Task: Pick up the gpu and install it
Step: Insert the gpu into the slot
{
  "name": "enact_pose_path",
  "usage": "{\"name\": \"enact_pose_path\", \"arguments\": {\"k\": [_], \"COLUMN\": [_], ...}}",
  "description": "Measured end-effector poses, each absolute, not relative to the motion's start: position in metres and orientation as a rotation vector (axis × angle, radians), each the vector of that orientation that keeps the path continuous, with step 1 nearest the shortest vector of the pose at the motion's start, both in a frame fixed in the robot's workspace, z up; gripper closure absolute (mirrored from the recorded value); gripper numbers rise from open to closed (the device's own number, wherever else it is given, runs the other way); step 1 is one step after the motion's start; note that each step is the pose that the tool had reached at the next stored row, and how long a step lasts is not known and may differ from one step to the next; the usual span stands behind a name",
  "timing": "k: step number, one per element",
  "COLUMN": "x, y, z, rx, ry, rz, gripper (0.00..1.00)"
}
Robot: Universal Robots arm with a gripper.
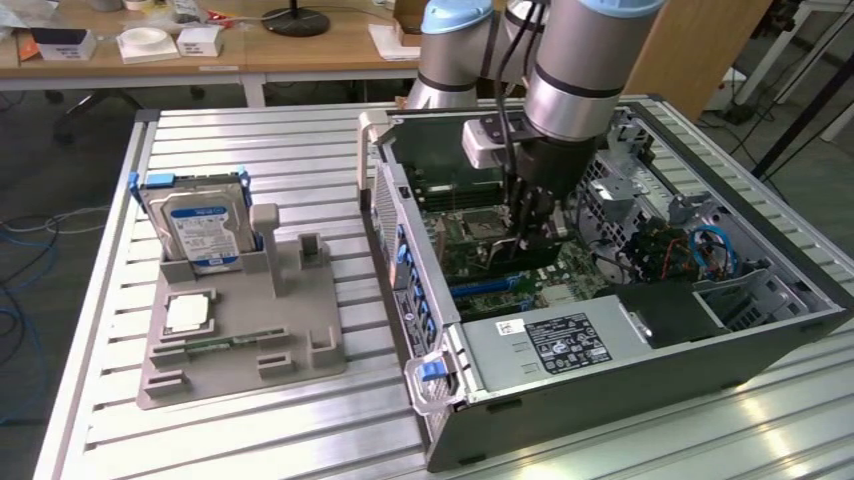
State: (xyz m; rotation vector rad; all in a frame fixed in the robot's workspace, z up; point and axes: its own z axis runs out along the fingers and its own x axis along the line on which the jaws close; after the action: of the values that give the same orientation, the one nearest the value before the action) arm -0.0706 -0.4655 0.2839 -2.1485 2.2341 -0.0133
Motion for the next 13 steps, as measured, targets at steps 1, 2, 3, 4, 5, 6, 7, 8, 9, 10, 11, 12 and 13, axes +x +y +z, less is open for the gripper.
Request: {"name": "enact_pose_path", "arguments": {"k": [1, 2, 3, 4, 5, 6, 7, 8, 9, 10, 11, 12, 13], "x": [-0.0708, -0.0709, -0.0712, -0.0715, -0.0718, -0.072, -0.0724, -0.0728, -0.0735, -0.0746, -0.0761, -0.0775, -0.0788], "y": [-0.465, -0.4644, -0.464, -0.4634, -0.463, -0.4626, -0.4621, -0.4616, -0.4612, -0.461, -0.461, -0.4609, -0.4609], "z": [0.2825, 0.2816, 0.2808, 0.2801, 0.2792, 0.2784, 0.2776, 0.2768, 0.276, 0.2755, 0.2752, 0.2749, 0.2748], "rx": [-2.148, -2.149, -2.149, -2.149, -2.149, -2.149, -2.149, -2.149, -2.149, -2.149, -2.149, -2.149, -2.149], "ry": [2.234, 2.234, 2.234, 2.234, 2.234, 2.234, 2.234, 2.234, 2.234, 2.234, 2.234, 2.234, 2.234], "rz": [-0.013, -0.013, -0.013, -0.013, -0.013, -0.013, -0.014, -0.014, -0.014, -0.014, -0.014, -0.014, -0.014], "gripper": [0.74, 0.74, 0.74, 0.74, 0.74, 0.74, 0.74, 0.74, 0.74, 0.74, 0.74, 0.74, 0.74]}}
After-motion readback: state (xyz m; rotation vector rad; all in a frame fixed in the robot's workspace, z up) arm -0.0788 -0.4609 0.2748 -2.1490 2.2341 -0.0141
